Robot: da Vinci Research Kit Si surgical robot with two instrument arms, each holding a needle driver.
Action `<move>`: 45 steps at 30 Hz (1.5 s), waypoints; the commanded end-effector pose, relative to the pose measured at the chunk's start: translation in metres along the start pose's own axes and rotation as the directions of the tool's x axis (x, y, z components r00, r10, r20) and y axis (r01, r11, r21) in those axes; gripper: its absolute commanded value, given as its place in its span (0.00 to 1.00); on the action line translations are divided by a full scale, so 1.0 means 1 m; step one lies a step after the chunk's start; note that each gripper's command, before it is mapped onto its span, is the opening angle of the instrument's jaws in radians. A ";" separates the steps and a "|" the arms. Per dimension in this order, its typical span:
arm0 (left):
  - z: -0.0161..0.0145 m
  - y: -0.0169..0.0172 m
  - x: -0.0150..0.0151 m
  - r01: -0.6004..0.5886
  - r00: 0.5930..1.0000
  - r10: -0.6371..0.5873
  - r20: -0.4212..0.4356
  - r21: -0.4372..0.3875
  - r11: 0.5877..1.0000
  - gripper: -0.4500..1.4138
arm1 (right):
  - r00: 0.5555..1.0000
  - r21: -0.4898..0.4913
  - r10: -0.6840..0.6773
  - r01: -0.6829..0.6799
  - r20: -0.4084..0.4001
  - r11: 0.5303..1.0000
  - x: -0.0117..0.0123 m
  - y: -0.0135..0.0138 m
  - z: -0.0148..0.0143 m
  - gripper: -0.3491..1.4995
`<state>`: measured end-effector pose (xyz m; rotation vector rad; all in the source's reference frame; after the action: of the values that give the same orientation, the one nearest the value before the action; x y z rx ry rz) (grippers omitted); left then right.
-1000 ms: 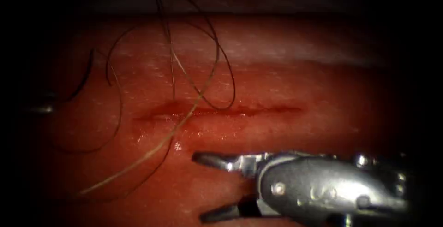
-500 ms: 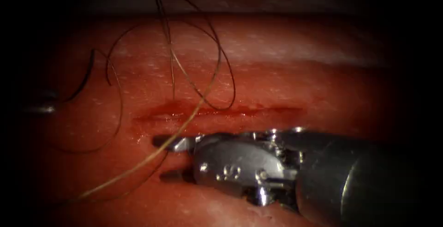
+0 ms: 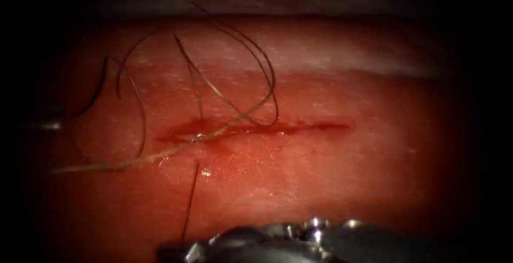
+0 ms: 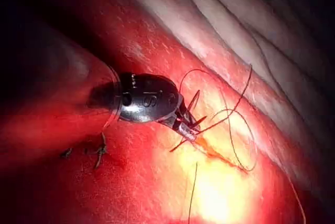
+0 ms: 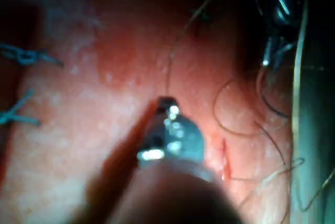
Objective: Wound Closure
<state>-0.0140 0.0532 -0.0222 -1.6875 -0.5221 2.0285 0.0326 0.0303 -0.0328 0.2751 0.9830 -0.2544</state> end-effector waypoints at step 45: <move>0.0011 -0.0005 -0.0009 0.002 1.000 -0.002 0.000 -0.001 1.000 0.05 | 0.983 -0.332 0.178 -0.181 -0.038 0.926 -0.0081 0.0069 0.0001 0.73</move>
<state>-0.0145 0.0531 -0.0217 -1.6853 -0.5238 2.0274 0.0300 0.0373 -0.0257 0.0536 0.9801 0.0853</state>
